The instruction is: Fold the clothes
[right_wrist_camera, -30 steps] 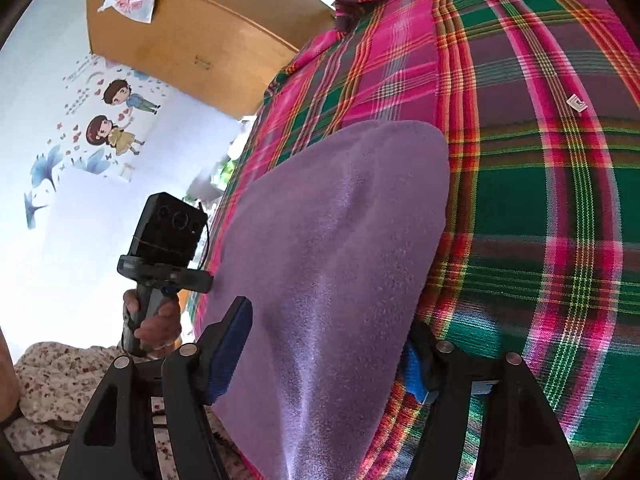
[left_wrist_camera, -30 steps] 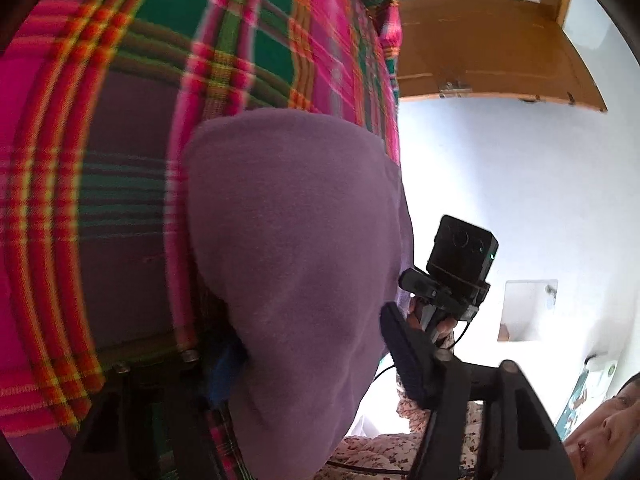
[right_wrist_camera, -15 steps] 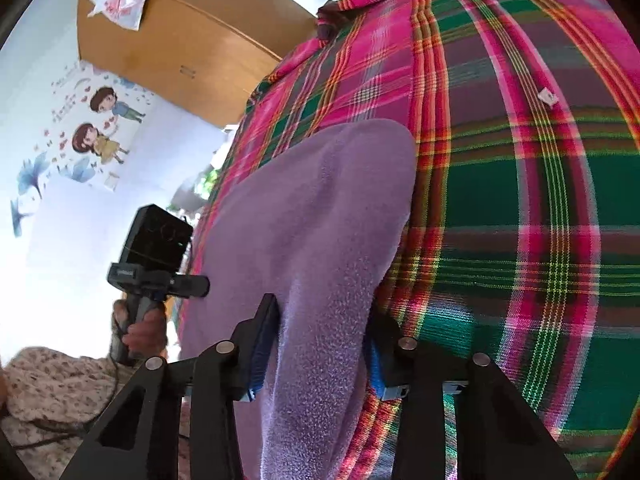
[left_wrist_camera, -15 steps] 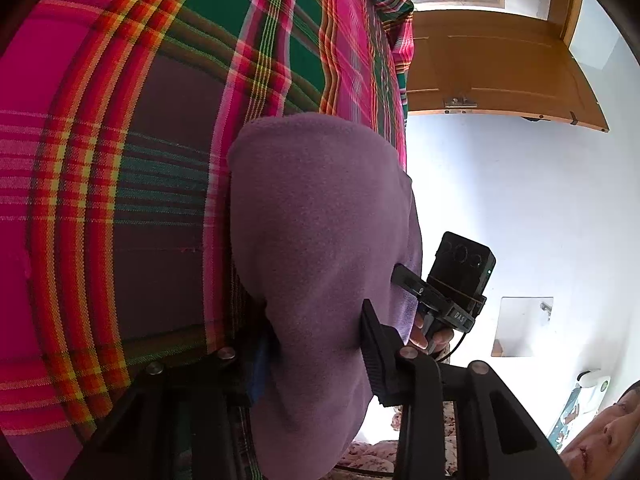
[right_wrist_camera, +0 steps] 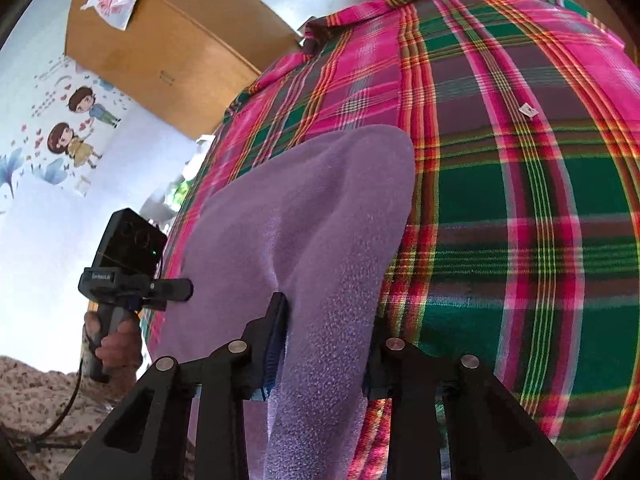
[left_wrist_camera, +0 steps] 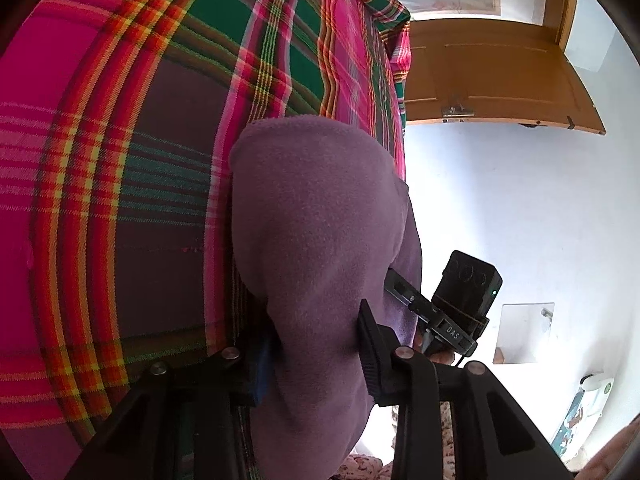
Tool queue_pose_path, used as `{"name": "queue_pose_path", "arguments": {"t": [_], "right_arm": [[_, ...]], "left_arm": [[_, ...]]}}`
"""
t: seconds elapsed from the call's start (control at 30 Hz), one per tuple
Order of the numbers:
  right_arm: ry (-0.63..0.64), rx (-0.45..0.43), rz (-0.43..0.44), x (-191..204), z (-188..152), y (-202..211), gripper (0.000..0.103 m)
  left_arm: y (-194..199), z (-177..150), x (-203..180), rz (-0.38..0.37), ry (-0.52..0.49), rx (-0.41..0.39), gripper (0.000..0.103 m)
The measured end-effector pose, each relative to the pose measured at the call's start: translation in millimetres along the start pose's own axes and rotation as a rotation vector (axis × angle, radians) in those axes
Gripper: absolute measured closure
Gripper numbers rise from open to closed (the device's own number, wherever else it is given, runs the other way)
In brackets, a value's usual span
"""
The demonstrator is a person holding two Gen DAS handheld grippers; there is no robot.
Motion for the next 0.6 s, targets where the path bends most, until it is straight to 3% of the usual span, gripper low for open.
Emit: {"name": "queue_pose_path", "arguments": {"t": [0.3,0.6], "right_arm": [[-0.010,-0.027,-0.028,16.5,4.3,-0.9,0.079],[-0.015,-0.040,0.029,40.7,22.6,-19.9,0.080]], "left_arm": [[-5.7,2.4,-12.0,0.020,-0.014,-0.023,0.067],[17.0,26.9,-12.0,0.014,-0.009,-0.099,0.067]]}}
Point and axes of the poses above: each gripper's, at about its wrist camera, not at the fingertips, and y roughly against the way its jaws point, x to its left, z to its top, the point moved 8 cm from there along -y, roughly the way its jaws point, and after that the axes turned 8 degrees about z, right-handed, at the moved point
